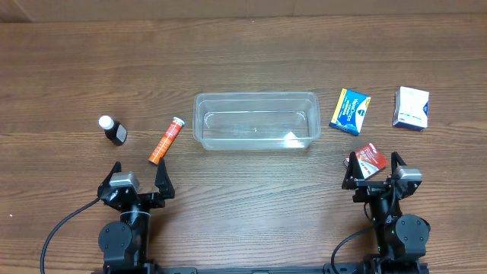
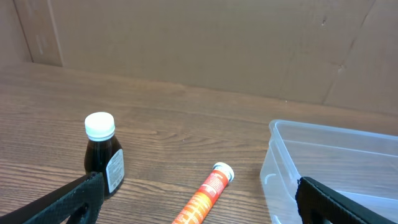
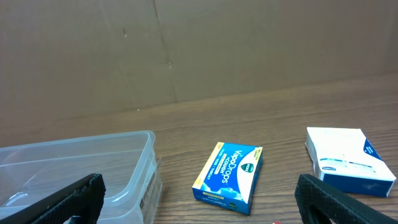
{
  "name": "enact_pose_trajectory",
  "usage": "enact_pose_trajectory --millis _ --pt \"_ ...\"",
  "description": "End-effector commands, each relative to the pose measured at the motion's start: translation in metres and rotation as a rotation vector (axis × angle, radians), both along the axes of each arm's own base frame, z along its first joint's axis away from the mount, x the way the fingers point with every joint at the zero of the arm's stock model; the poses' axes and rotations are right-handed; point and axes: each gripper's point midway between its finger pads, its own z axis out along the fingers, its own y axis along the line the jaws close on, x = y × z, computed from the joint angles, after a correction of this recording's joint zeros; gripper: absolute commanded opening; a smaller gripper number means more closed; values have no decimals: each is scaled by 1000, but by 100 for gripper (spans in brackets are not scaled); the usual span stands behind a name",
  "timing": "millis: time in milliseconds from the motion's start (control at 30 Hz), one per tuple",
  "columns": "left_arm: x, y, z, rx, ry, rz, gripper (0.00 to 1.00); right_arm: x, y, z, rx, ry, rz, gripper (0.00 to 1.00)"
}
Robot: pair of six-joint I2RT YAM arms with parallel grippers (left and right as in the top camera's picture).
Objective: Pack container
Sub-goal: 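Move the right gripper toward the blue VapoDrops box, then grasp the blue VapoDrops box with the right gripper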
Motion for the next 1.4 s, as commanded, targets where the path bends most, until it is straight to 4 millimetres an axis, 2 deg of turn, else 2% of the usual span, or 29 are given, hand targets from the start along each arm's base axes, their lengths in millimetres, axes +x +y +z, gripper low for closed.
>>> enact_pose_trajectory --millis 0,67,200,267,367,567,667,733,833,967,1033,1100,1200,1367 --pt "0 1 1 19 -7 3 100 0 4 3 -5 -20 23 100" --pt "0 1 1 19 -7 3 100 0 5 4 -6 -25 25 100" --pt "0 1 1 19 -6 3 100 0 4 19 -6 -86 23 100" --pt "0 1 1 19 -6 3 100 -1 12 23 -6 -102 70 100" --pt "0 1 1 19 -7 3 100 -2 15 23 -7 -100 85 100" --pt "0 1 1 19 -6 3 100 -6 11 36 -5 -64 64 100" --pt "0 1 1 19 -7 3 100 -2 9 60 -4 -1 51 100" --pt "0 1 1 19 -7 3 100 8 9 80 -2 67 55 100" --pt "0 1 1 19 -7 3 100 31 10 98 3 207 59 100" --pt "0 1 1 19 -6 3 100 80 10 111 10 486 57 100" --pt "0 1 1 19 -6 3 100 109 10 106 4 621 61 100" --pt "0 1 1 19 -7 3 100 125 9 95 4 703 59 100" --pt "0 1 1 19 -6 3 100 159 -5 64 -29 763 -15 100" --pt "0 1 1 19 -7 3 100 182 -11 22 -25 833 -30 100"
